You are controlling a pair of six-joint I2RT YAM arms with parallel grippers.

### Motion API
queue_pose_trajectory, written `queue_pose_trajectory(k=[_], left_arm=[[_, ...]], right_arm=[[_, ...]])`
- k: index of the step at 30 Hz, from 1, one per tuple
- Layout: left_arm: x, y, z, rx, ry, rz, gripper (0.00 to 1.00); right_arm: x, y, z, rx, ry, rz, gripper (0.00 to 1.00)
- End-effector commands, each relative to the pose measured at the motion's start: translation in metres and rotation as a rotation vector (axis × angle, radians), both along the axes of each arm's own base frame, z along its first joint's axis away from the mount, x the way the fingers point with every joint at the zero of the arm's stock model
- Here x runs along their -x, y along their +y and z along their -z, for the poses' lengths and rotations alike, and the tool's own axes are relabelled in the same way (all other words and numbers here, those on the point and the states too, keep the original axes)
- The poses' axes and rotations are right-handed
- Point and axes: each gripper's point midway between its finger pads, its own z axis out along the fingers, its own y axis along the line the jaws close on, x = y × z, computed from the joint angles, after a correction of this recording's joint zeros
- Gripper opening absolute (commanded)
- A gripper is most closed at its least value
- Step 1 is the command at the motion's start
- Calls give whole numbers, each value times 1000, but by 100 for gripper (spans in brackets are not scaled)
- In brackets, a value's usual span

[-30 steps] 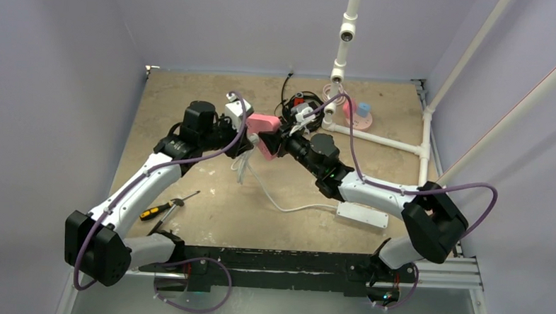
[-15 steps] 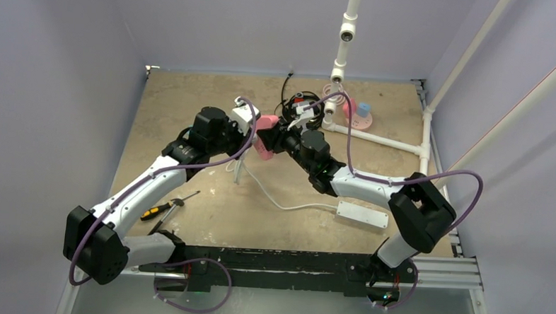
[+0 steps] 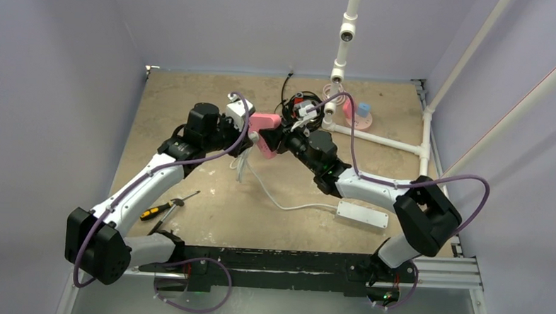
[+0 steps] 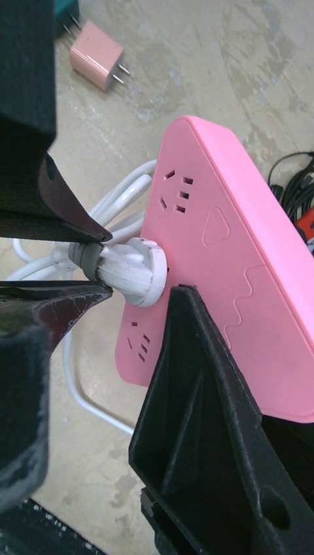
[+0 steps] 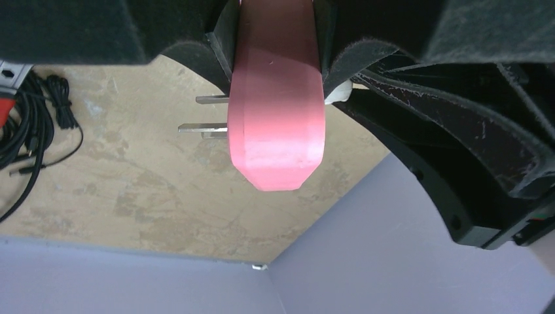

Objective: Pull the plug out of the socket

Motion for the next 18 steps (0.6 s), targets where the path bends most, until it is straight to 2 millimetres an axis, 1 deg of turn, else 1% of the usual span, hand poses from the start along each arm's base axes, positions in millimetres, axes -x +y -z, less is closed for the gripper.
queue_pose_trajectory(k=[1,3,5,9,11,13,17,18], left_arm=[[-45,63,-40,8,-121,-277,0],[-46,67,-38,2,-119,-292,0],[-47,65,-36,5,-113,-283,0],[-44,56,-32,22,-97,-236,0],[-39,45,-32,55,-84,-205,0],[-31,29,-33,54,-93,-150,0],[-7,-11,-28,0,-127,-12,0],[-3,-16,-29,-5,-141,0,0]], right_arm=[[1,-27,-41,12,-181,15,0],[8,-25,-46,5,-202,-18,0],[9,-25,-47,3,-204,-17,0],[-3,-30,-39,6,-160,51,0],[-8,-30,-29,3,-107,75,0],[-21,-36,-13,8,-42,153,0],[-40,-42,16,44,51,245,0],[-45,-44,23,54,75,265,0]])
